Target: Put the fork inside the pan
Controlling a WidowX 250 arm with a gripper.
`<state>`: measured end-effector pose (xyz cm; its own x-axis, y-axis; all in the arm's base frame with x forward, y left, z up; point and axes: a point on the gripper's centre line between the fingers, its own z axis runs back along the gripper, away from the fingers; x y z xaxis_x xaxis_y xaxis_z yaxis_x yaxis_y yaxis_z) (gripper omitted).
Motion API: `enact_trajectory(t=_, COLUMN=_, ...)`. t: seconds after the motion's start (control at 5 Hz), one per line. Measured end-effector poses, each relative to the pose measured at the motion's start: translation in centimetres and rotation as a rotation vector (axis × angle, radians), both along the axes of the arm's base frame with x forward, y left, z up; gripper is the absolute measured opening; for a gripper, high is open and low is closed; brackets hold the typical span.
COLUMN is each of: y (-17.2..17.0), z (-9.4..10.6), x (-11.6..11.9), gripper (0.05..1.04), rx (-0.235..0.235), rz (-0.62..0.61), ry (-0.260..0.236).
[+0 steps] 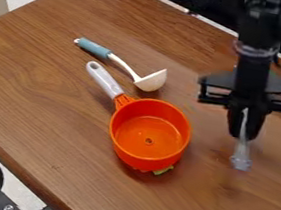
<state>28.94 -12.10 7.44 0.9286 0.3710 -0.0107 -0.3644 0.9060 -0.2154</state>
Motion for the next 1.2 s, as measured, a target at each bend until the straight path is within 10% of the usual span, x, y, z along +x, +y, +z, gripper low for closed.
enact_trajectory(t=0.6, y=5.8, z=4.3, x=-3.3, gripper=0.106, rx=0.017, rz=0.051, ry=-0.04)
enact_trajectory(t=1.2, y=8.1, z=2.6, x=-7.2, gripper=0.106, rx=0.077, rz=-0.025, ry=0.005)
